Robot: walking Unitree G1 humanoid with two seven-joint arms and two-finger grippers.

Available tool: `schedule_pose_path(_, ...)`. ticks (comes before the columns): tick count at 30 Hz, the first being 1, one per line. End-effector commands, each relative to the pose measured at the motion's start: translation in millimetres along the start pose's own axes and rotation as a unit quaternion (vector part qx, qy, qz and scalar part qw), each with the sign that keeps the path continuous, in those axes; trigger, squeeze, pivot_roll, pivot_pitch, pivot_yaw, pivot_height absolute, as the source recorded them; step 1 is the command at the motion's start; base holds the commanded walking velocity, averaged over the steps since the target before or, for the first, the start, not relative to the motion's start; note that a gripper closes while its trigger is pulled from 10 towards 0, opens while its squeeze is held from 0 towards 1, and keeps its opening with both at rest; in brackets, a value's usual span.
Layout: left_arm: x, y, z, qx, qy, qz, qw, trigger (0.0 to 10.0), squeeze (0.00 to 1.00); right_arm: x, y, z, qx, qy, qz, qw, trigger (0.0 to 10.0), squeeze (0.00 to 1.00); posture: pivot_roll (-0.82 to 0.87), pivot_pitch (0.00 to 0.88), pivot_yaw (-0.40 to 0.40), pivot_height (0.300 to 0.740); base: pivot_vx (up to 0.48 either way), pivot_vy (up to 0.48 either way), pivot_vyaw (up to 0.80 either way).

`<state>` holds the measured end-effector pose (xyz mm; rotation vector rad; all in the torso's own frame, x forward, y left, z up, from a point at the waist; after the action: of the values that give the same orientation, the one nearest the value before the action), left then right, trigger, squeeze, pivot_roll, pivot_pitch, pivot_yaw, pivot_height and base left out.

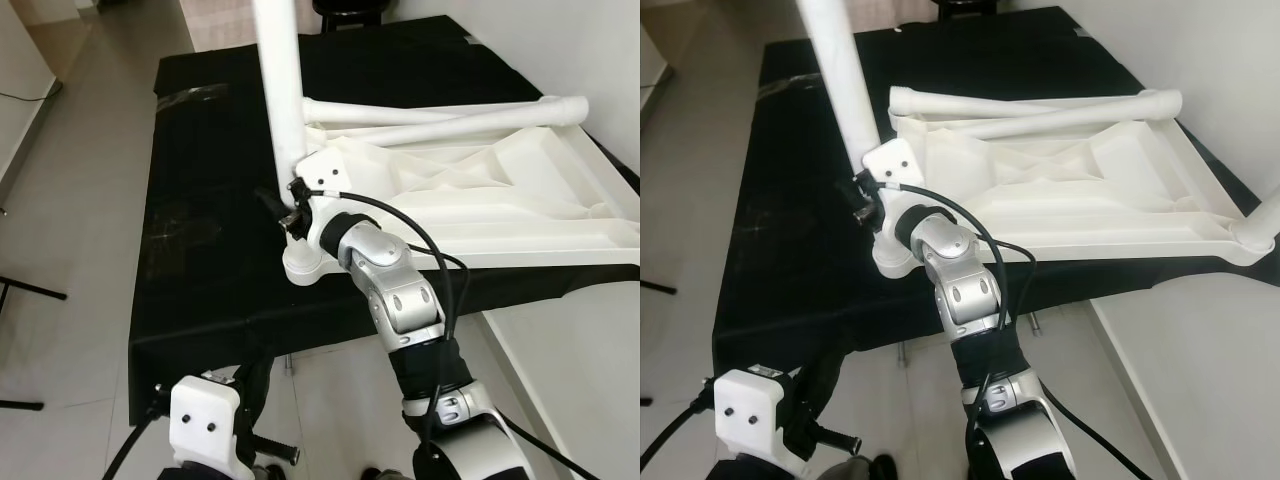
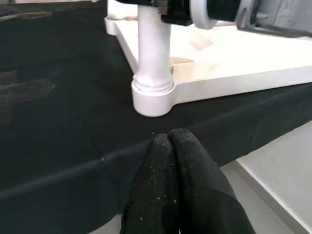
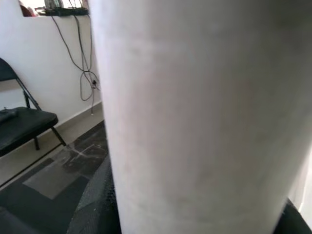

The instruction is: Building children table

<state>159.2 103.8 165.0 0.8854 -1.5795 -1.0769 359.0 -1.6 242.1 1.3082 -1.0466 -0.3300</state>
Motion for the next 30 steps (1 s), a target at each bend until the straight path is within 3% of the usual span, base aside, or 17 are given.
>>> schedule_pose_path(1,-1.4,-5.8,1.0,-0.017,0.003,0.004,1.000,10.0,0.00,-42.9,7.9,-12.3,-0.002,0.044,-0.034,0.998,0.0,0.00,0.00,0.224,0.002,0.740,0.000,0.000,0.00)
schedule_pose_path(3,-1.2,-5.9,0.1,-0.014,0.004,0.004,1.000,10.0,0.00,-57.5,18.9,-15.1,0.010,0.081,-0.032,0.996,0.0,0.00,0.00,0.221,-0.008,0.740,0.000,0.000,0.00)
schedule_pose_path(4,-1.2,-5.9,0.1,-0.014,0.004,0.004,1.000,10.0,0.00,-57.5,18.9,-15.1,0.010,0.081,-0.032,0.996,0.0,0.00,0.00,0.221,-0.008,0.740,0.000,0.000,0.00)
schedule_pose_path(5,-1.1,-5.6,-0.3,-0.013,0.006,0.004,1.000,10.0,0.00,-60.8,23.9,-15.2,0.025,0.095,-0.034,0.995,10.0,0.00,0.00,0.221,-0.010,0.740,0.000,0.000,0.00)
schedule_pose_path(7,-0.9,-5.4,-0.7,-0.011,0.007,0.003,1.000,10.0,0.00,-63.2,30.3,-14.5,0.046,0.114,-0.050,0.991,10.0,0.00,0.00,0.220,-0.011,0.740,0.000,0.000,0.00)
schedule_pose_path(8,-0.8,-5.4,-1.0,-0.011,0.007,0.003,1.000,10.0,0.00,-63.9,34.4,-13.8,0.060,0.125,-0.063,0.988,10.0,1.00,0.00,0.220,-0.011,0.740,0.000,0.000,0.00)
schedule_pose_path(13,-0.1,-5.2,-1.2,-0.010,0.006,0.004,1.000,10.0,0.00,-64.3,46.4,-7.4,0.108,0.178,-0.084,0.975,10.0,1.00,0.00,0.223,-0.010,0.740,0.000,0.000,0.00)
schedule_pose_path(15,1.6,-5.1,-1.2,-0.010,0.004,0.006,1.000,10.0,0.00,-57.4,57.8,9.0,0.185,0.291,-0.071,0.936,10.0,1.00,0.00,0.228,-0.013,0.740,0.000,0.000,0.00)
schedule_pose_path(16,2.4,-5.0,-1.0,-0.010,0.004,0.007,1.000,10.0,0.00,-52.7,58.4,15.5,0.206,0.332,-0.058,0.919,10.0,0.05,0.01,0.229,-0.014,0.740,0.000,0.000,0.00)
schedule_pose_path(17,2.4,-5.0,-1.0,-0.010,0.004,0.007,1.000,10.0,0.00,-52.7,58.4,15.5,0.206,0.332,-0.058,0.919,10.0,0.05,0.01,0.229,-0.014,0.740,0.000,0.000,0.00)
schedule_pose_path(19,3.4,-5.0,-0.2,-0.011,0.004,0.008,1.000,10.0,0.00,-45.2,52.0,24.0,0.216,0.399,-0.027,0.891,10.0,0.00,0.01,0.233,-0.017,0.740,0.000,0.000,0.00)
schedule_pose_path(20,3.4,-5.0,-0.2,-0.011,0.004,0.008,1.000,10.0,0.00,-45.2,52.0,24.0,0.216,0.399,-0.027,0.891,10.0,0.00,0.01,0.233,-0.017,0.740,0.000,0.000,0.00)
schedule_pose_path(23,4.6,-4.6,1.9,-0.011,0.005,0.007,1.000,10.0,0.00,-30.2,38.8,28.2,0.201,0.470,0.020,0.860,10.0,0.00,0.03,0.239,-0.018,0.740,0.000,0.000,0.00)
schedule_pose_path(30,5.2,-4.4,5.3,-0.015,0.006,0.006,1.000,10.0,0.00,-17.8,38.2,22.7,0.188,0.498,0.029,0.846,10.0,0.00,0.04,0.247,-0.011,0.740,0.000,0.000,0.00)
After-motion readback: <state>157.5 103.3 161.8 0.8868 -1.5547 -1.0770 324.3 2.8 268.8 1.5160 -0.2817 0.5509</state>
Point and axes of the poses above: a point about 5 cm out from each wrist's last joint towards the gripper, its own z axis pointing back from the gripper into the wrist, its own y axis along the axis of the wrist's last joint, x = y × z, the point moved 2 cm from there along -z, pointing out of the wrist towards the gripper, and after that the axes turned 15 degrees about z, right-handed, at the moved point
